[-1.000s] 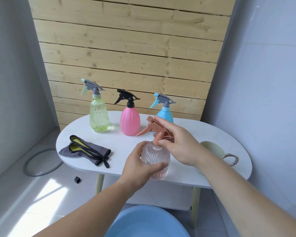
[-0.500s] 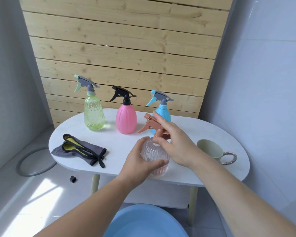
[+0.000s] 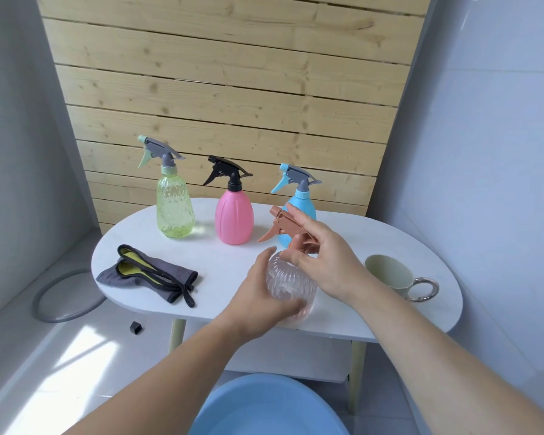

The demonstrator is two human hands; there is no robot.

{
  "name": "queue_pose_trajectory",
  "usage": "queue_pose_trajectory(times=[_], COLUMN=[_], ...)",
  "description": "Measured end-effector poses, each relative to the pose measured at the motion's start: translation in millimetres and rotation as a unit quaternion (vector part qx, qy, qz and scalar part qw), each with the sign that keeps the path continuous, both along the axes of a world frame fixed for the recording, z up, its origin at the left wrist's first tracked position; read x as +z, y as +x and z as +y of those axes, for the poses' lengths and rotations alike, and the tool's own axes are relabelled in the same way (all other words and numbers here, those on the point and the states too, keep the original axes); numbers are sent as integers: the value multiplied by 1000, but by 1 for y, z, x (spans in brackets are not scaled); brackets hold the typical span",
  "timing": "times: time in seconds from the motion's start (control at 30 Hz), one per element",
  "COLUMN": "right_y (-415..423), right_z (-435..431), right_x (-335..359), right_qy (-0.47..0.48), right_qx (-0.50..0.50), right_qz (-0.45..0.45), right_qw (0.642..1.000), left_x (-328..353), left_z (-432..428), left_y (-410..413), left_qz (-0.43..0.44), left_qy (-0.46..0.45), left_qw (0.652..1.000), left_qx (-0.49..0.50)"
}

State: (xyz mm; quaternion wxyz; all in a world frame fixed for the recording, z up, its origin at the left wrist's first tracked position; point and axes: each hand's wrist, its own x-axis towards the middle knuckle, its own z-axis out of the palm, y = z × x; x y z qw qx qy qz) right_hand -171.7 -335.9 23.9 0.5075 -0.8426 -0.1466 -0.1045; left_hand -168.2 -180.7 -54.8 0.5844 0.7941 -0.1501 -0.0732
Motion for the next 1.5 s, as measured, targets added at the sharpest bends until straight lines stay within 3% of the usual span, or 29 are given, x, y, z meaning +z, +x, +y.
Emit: queue_pose_trajectory(times=[0.2, 0.37, 0.53, 0.7, 0.87, 1.5], right_y=[2, 0, 1, -2, 0, 0], right_z=[-5, 0, -7, -2, -7, -8], right_x=[1, -2, 1, -2, 2, -8], right_qy=[-2, -16, -22, -31, -15, 13], right_qx=[29, 3, 20, -6, 25, -10], right_qz=[21, -21, 11, -46, 13, 6], right_qw=[999, 1000, 999, 998, 999, 1000], left_x=[-8, -10, -12, -10, -9, -8], left_z=[7, 9, 9, 8, 7, 2], left_y=[5, 4, 4, 3, 2, -5], left_qz=[1, -1, -2, -15, -19, -25], left_qy=[-1, -11, -20, -13, -14, -14], left_qw=[1000, 1000, 1000, 1000, 1000, 999], left_qx=[-11, -7, 1, 6, 11, 38])
